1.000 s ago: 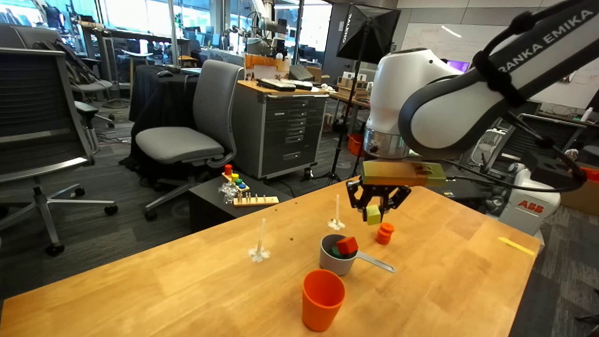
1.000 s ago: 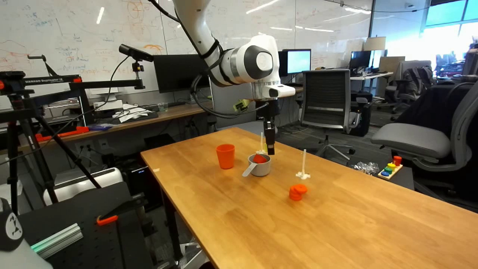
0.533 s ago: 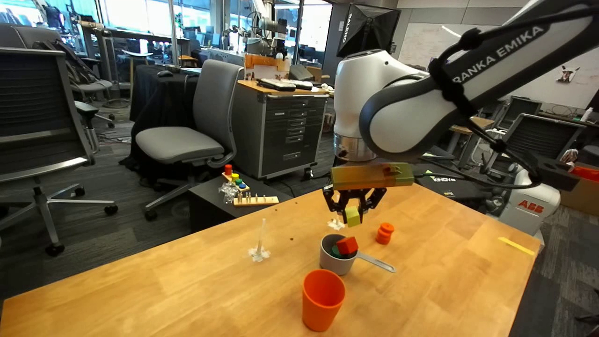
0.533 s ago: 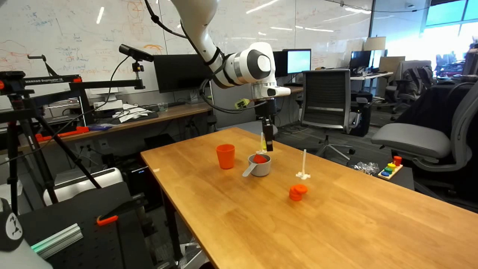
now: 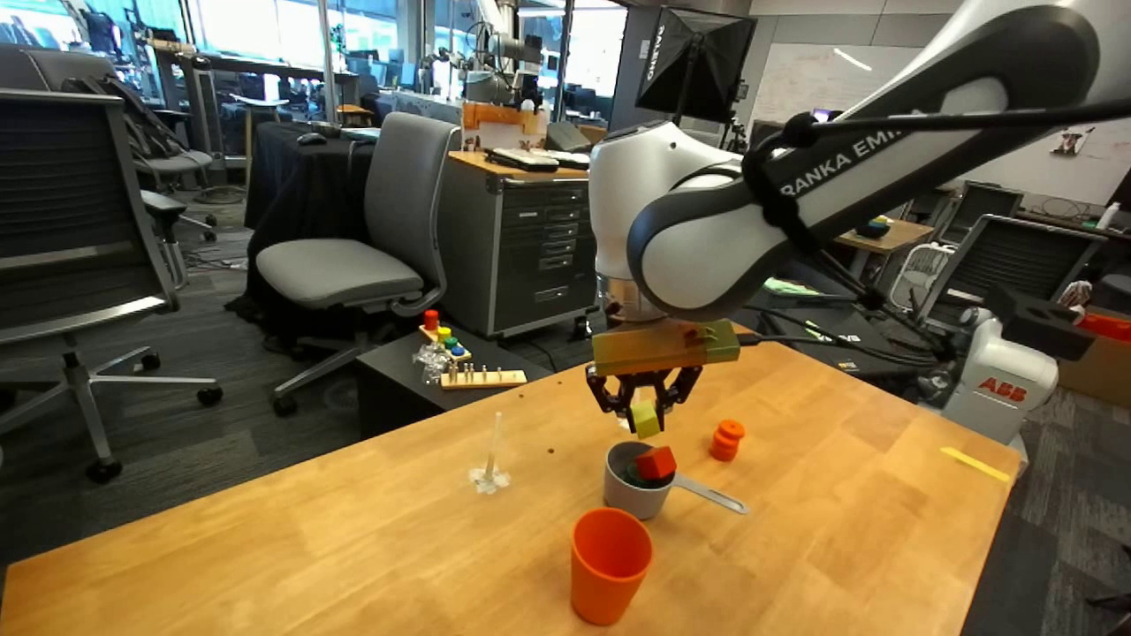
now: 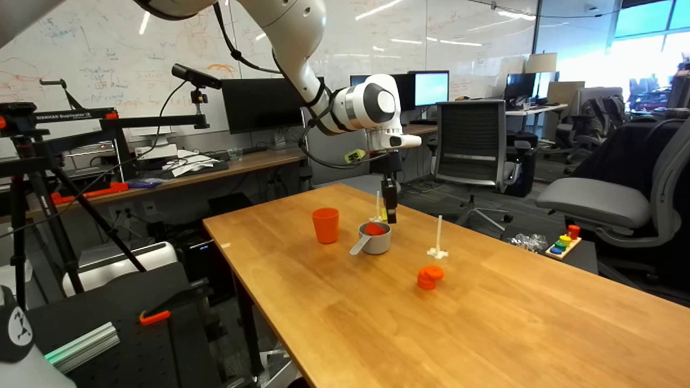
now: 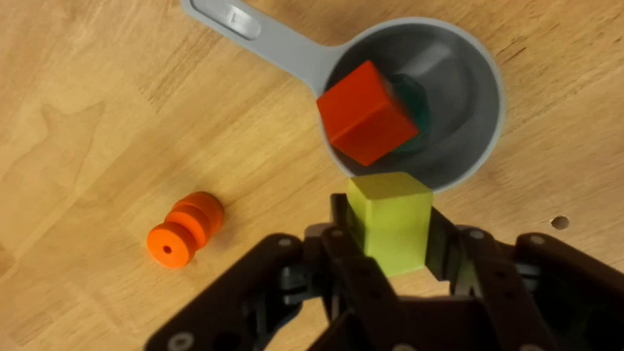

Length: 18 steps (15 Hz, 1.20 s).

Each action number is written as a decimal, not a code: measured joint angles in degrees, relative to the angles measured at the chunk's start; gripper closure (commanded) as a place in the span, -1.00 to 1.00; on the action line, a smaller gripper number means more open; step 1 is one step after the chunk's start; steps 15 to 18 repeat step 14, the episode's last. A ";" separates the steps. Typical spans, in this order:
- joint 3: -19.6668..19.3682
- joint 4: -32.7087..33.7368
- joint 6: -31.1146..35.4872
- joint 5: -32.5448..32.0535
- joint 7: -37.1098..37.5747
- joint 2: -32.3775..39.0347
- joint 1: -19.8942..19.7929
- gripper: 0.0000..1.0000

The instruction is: Remove the orange cup from the grey cup, then put the green, yellow, and orange blocks inside the grey cup

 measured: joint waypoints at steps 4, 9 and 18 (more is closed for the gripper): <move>0.20 3.46 -2.09 0.00 0.02 2.69 1.02 -0.19; 0.39 5.72 -5.07 -0.03 1.30 4.12 3.16 -0.80; 0.62 6.02 -8.62 -0.07 1.77 4.14 4.55 -0.99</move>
